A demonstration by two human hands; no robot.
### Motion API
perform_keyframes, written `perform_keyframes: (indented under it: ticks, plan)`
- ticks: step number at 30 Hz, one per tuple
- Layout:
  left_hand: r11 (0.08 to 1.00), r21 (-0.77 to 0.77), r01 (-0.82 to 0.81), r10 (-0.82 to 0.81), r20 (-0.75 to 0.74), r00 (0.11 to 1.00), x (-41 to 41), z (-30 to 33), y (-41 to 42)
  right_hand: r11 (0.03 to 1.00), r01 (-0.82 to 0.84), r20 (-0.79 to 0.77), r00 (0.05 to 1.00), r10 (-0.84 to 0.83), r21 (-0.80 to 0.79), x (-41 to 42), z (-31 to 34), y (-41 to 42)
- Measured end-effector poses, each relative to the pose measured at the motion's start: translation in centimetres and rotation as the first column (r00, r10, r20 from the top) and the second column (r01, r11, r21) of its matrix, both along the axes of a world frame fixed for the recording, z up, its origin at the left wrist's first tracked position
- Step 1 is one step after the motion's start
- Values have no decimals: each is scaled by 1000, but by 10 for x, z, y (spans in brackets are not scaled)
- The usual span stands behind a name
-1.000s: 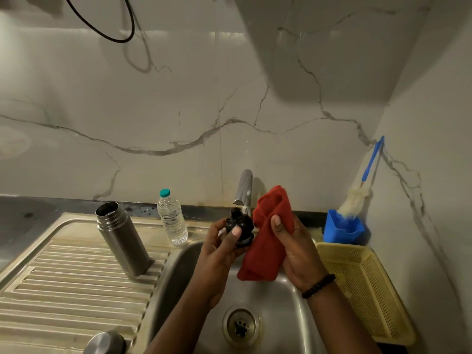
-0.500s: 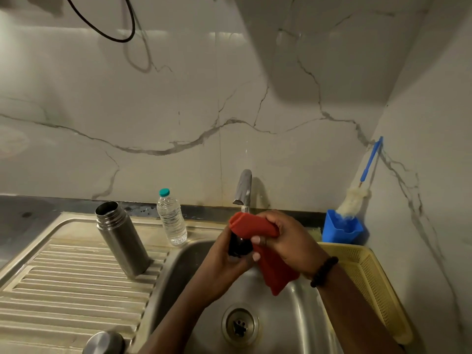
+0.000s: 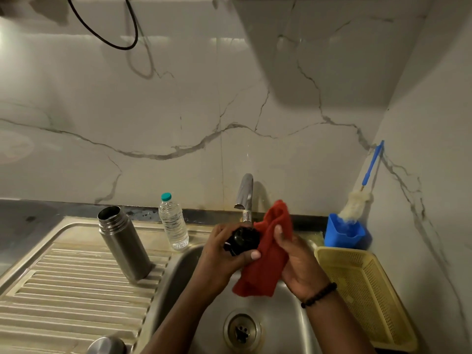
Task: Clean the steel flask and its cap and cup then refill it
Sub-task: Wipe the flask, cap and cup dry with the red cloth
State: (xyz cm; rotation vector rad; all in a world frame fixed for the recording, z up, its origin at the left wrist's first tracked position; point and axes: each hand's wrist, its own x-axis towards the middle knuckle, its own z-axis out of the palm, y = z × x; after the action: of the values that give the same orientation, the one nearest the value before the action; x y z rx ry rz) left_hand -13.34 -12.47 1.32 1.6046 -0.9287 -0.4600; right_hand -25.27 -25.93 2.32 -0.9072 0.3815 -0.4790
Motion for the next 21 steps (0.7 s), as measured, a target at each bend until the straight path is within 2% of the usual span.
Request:
perform_keyframes:
  ticks: [3, 6, 8, 12, 14, 18, 21]
  plan:
    - [989, -119, -83, 48, -271, 961, 2, -1, 5, 925, 75, 162, 976, -145, 373, -1, -12, -5]
    - [970, -216, -113, 0, -461, 887, -2, 1, 3, 841, 64, 210, 956, -207, 537, 0, -27, 1]
    - [963, -255, -91, -55, -513, 857, -6, 2, -1, 824, 36, 237, 950, -205, 565, 3, -41, 9]
    - [967, -245, -67, -44, -422, 906, -9, 1, -3, 837, -36, 292, 944, -151, 546, 10, -44, 17]
    - [968, -246, -54, -58, -428, 902, -10, 2, -1, 844, -68, 308, 944, -118, 532, 12, -44, 16]
    - [965, -262, -19, -129, -535, 835, -12, 12, 1, 791, -2, 247, 951, -189, 612, 19, -52, 2]
    - [987, -151, 46, -120, -528, 840, -17, 13, -2, 803, 123, 67, 978, -198, 583, 23, -52, 9]
